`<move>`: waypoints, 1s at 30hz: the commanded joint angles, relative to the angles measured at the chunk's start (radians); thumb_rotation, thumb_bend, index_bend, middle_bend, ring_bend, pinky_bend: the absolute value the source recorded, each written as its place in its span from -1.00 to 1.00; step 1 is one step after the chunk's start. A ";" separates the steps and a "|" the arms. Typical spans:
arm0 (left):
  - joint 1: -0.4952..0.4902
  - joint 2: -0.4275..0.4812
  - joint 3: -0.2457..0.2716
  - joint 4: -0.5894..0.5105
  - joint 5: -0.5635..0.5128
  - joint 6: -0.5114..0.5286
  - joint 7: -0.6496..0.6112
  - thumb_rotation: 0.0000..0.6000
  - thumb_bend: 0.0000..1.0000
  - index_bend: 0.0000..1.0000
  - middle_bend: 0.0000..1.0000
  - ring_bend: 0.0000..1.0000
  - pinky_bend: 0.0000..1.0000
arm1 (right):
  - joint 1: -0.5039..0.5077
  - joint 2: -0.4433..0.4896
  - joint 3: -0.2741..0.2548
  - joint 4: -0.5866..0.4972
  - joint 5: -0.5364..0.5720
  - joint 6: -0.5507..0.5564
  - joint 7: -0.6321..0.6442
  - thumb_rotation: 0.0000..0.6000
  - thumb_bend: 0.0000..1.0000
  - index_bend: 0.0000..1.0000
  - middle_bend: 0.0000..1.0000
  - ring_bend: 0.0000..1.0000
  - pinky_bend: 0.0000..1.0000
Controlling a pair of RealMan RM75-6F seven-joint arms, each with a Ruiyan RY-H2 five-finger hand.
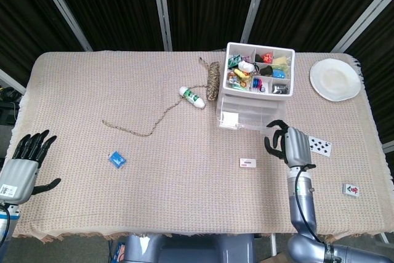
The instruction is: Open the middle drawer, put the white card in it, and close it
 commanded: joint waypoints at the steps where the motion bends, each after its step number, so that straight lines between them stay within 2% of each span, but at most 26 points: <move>1: 0.001 -0.001 -0.001 0.000 0.000 0.002 0.001 1.00 -0.71 -0.84 -1.00 -1.00 -1.00 | -0.008 0.010 -0.006 -0.018 -0.013 0.004 0.003 1.00 -0.38 -0.51 0.53 0.62 0.44; 4: 0.002 -0.003 -0.001 0.001 0.002 0.007 0.002 1.00 -0.72 -0.84 -1.00 -1.00 -1.00 | -0.020 0.028 -0.017 -0.047 -0.024 0.009 -0.002 1.00 -0.48 -0.70 0.53 0.62 0.44; 8: 0.004 -0.006 -0.003 0.002 0.000 0.010 0.004 1.00 -0.71 -0.84 -1.00 -1.00 -1.00 | -0.042 0.059 -0.035 -0.092 -0.054 0.023 -0.002 1.00 -0.54 -0.73 0.53 0.62 0.44; 11: 0.005 -0.009 -0.004 0.001 0.000 0.015 0.008 1.00 -0.71 -0.84 -1.00 -1.00 -1.00 | -0.077 0.097 -0.077 -0.135 -0.131 0.050 0.007 1.00 -0.56 -0.66 0.53 0.62 0.44; 14: 0.006 -0.011 -0.005 0.000 0.000 0.017 0.011 1.00 -0.71 -0.84 -1.00 -1.00 -1.00 | -0.114 0.116 -0.142 -0.139 -0.244 0.084 0.013 1.00 -0.59 -0.56 0.53 0.62 0.44; 19: 0.007 -0.013 -0.007 -0.001 0.003 0.022 0.012 1.00 -0.72 -0.84 -1.00 -1.00 -1.00 | -0.141 0.113 -0.228 -0.144 -0.318 0.074 -0.016 1.00 -0.63 -0.52 0.53 0.62 0.44; 22: 0.007 -0.012 -0.008 0.001 0.002 0.023 0.003 1.00 -0.72 -0.84 -1.00 -1.00 -1.00 | -0.151 0.105 -0.280 -0.123 -0.362 0.067 -0.074 1.00 -0.64 -0.49 0.53 0.62 0.44; 25: 0.006 -0.012 -0.008 0.002 0.002 0.022 -0.005 1.00 -0.72 -0.84 -1.00 -1.00 -1.00 | -0.161 0.076 -0.302 -0.089 -0.385 0.068 -0.108 1.00 -0.64 -0.44 0.55 0.64 0.44; 30: 0.006 -0.011 -0.008 0.002 0.004 0.022 -0.009 1.00 -0.71 -0.84 -1.00 -1.00 -1.00 | -0.169 0.014 -0.309 -0.012 -0.368 0.049 -0.136 1.00 -0.66 -0.38 0.60 0.66 0.44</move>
